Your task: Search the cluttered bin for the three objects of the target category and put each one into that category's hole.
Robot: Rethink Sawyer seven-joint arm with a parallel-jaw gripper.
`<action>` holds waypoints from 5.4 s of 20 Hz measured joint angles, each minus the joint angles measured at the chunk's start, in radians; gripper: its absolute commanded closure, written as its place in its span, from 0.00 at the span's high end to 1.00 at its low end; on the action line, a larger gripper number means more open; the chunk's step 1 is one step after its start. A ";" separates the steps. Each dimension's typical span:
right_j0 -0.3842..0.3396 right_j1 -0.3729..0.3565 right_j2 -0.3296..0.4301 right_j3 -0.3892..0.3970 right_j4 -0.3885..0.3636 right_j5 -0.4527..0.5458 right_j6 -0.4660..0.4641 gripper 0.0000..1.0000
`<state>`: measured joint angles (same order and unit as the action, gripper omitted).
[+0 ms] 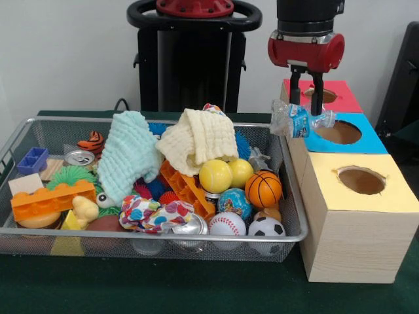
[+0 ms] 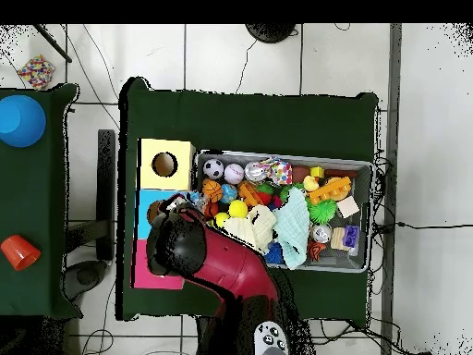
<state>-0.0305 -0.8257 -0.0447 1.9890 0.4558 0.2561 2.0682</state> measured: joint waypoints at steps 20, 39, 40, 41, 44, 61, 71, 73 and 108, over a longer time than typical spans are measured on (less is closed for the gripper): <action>-0.396 0.044 0.483 0.168 0.048 -0.249 0.026 0.00; -0.583 0.038 0.818 0.313 0.042 -0.259 0.081 0.00; -0.588 0.034 0.836 0.322 0.041 -0.259 0.091 0.00; -0.597 0.028 0.863 0.336 0.041 -0.259 0.108 0.00; -0.613 0.016 0.913 0.358 0.041 -0.259 0.143 0.00; -0.718 0.105 1.067 0.404 -0.023 -0.260 0.203 0.00; -0.731 0.189 1.066 0.403 -0.076 -0.260 0.203 0.00; -0.731 0.193 1.066 0.404 -0.083 -0.260 0.203 0.00; -0.705 0.075 1.046 0.462 -0.118 -0.259 0.203 0.00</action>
<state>-0.7350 -0.7511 1.0012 2.4509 0.3380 -0.0033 2.2713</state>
